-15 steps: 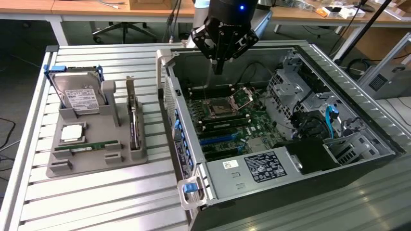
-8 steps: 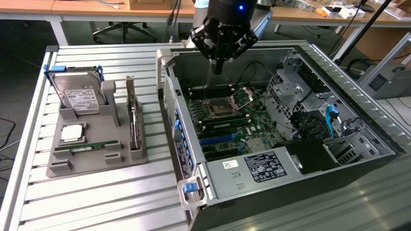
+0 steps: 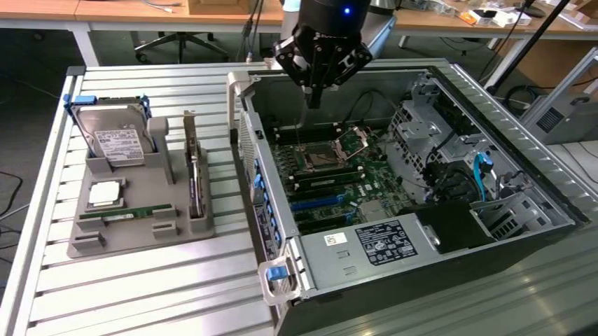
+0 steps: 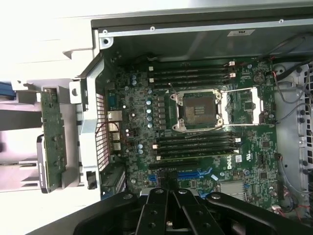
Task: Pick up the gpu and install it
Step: 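Reach for the gpu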
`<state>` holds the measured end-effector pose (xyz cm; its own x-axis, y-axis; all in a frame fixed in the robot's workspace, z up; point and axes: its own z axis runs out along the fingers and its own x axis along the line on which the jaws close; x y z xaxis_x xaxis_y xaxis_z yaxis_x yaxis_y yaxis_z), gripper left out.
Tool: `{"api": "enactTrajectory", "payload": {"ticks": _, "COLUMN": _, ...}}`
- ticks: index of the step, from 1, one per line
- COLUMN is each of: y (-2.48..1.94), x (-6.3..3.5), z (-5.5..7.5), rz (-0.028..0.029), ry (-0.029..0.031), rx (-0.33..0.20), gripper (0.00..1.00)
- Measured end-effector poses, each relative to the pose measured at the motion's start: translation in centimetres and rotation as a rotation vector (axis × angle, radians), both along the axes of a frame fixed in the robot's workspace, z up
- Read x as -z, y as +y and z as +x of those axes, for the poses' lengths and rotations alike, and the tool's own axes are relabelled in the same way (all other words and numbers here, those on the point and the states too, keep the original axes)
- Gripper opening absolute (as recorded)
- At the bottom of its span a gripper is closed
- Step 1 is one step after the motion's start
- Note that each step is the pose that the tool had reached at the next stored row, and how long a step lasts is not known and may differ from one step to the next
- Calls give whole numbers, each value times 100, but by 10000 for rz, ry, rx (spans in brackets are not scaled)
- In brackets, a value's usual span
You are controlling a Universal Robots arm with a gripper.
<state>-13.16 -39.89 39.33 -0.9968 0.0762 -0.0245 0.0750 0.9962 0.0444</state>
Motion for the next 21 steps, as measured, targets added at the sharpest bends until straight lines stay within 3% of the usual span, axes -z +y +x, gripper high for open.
{"api": "enactTrajectory", "payload": {"ticks": 21, "y": 0, "x": 0, "z": -67, "rz": 0, "ry": 0, "rx": 0, "gripper": 11}}
